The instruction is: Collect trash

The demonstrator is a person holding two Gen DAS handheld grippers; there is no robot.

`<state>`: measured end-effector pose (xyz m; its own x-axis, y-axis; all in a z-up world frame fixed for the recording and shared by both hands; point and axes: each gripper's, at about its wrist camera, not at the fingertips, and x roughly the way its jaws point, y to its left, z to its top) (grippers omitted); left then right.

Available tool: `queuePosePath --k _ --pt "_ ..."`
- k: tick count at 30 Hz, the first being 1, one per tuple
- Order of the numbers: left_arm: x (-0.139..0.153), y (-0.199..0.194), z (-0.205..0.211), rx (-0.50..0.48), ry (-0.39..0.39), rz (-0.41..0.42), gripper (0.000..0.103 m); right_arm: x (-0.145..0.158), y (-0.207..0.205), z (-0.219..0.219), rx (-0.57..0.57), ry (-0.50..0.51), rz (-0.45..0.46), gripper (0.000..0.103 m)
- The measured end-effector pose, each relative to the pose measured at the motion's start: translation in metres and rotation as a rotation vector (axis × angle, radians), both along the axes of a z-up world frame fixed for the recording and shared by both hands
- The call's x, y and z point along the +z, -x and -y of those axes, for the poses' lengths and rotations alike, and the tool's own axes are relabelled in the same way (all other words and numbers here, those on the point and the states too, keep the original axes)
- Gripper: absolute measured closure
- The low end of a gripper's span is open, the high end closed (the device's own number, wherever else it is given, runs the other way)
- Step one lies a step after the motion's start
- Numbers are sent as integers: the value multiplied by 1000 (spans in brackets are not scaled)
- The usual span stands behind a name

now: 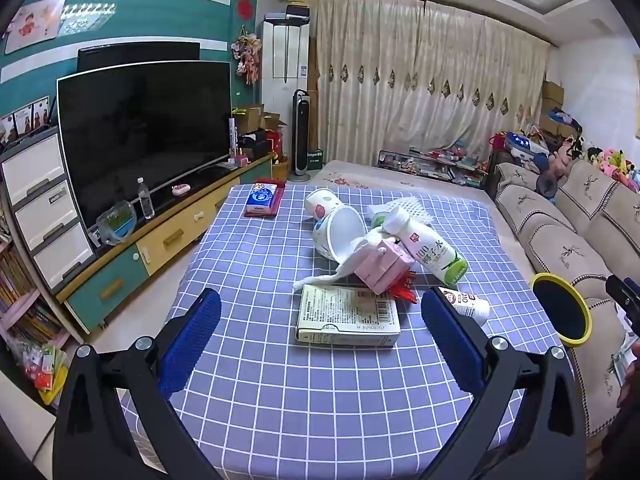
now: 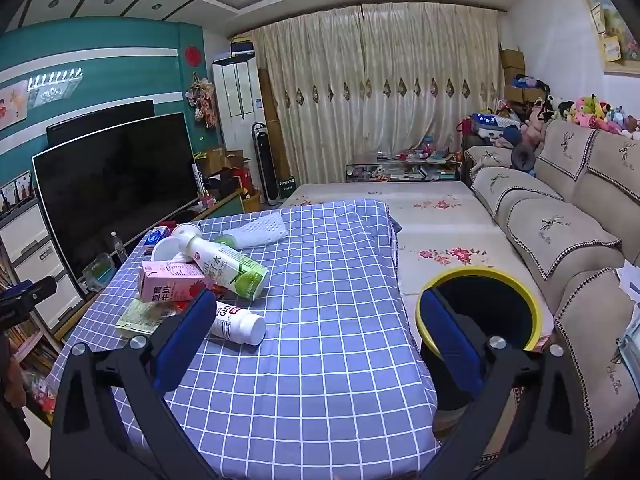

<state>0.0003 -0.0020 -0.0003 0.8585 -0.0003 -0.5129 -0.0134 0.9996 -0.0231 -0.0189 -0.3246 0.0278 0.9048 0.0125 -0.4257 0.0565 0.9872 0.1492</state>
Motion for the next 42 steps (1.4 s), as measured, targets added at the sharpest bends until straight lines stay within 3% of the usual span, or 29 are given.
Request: queuePosePath --k 3,42 --pt "-1 2 -2 0 24 -4 4 -1 -1 -1 1 8 -7 6" --pt "-4 -3 5 -14 -1 -25 4 -15 -11 -1 2 -21 -34 6"
